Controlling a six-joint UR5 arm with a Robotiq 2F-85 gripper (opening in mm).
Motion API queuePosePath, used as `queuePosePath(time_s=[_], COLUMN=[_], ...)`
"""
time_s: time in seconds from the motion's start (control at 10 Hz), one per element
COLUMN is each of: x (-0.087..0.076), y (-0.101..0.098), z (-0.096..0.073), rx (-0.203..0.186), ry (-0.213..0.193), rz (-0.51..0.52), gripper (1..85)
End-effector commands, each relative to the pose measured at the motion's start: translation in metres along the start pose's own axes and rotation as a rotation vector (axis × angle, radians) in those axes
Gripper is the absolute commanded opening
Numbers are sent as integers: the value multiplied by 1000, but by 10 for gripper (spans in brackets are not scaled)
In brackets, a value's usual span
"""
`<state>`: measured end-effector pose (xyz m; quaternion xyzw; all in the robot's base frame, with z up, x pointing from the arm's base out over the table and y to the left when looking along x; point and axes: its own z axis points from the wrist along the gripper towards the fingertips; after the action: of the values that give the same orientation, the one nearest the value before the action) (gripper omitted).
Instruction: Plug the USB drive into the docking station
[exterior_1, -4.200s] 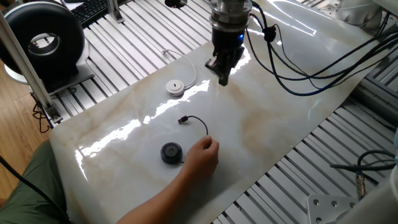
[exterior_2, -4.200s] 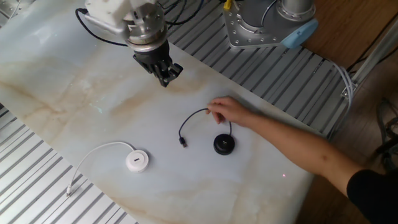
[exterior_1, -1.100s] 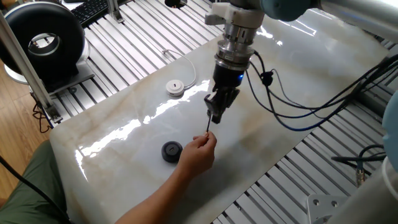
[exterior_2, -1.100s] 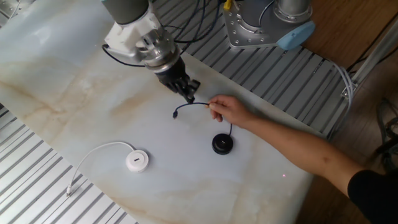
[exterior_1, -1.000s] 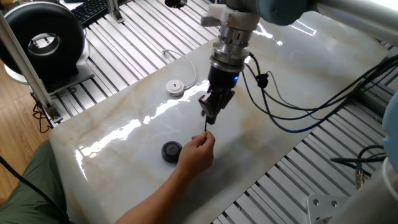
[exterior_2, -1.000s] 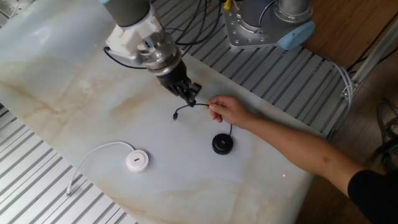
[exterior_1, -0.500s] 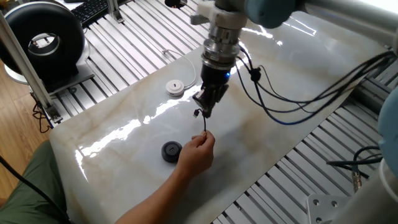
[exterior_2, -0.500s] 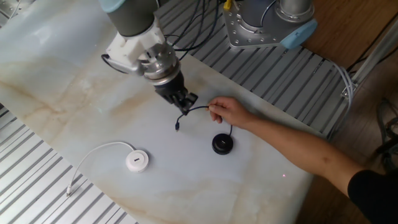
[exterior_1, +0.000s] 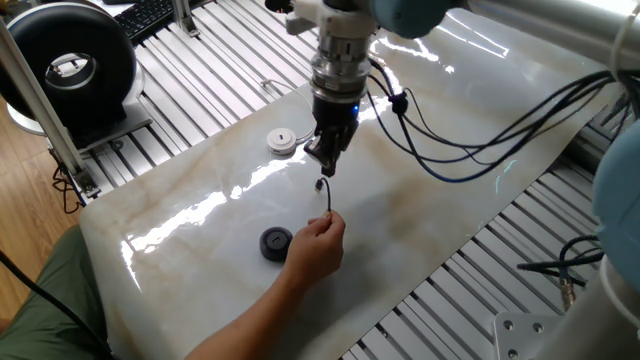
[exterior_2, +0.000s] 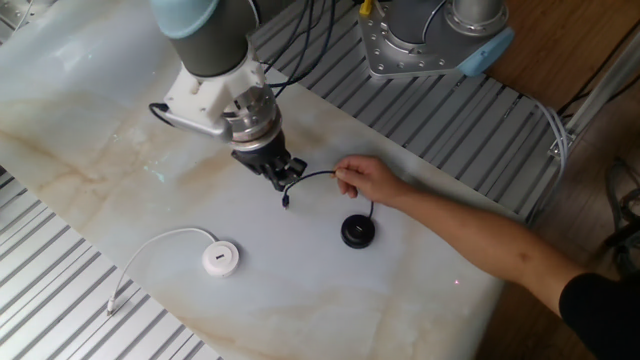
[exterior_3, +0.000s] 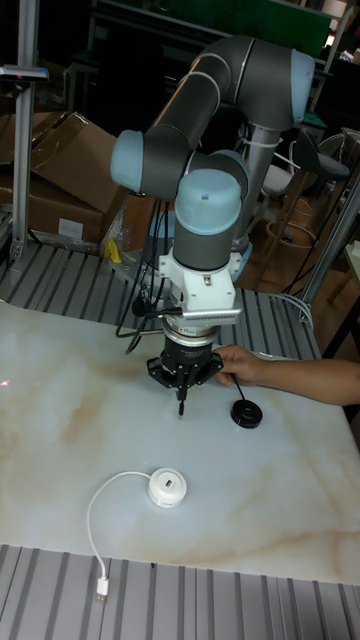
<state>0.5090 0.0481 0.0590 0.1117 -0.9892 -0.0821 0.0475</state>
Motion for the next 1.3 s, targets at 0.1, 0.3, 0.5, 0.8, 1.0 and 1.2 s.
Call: queuePosePath(time_s=[0.1,0.3,0.5,0.8,1.0,1.2], x=[-12,-18,-20,-31,-31,-32], y=[-3,3,4,-3,-9,-16], z=[-4,-5,-5,-6,-6,-5], rx=[34,15,13,34,56,75], ry=[4,-9,-13,-60,-63,-78], rz=[-21,21,47,66,64,86], gripper=[383,407,440,533,530,513])
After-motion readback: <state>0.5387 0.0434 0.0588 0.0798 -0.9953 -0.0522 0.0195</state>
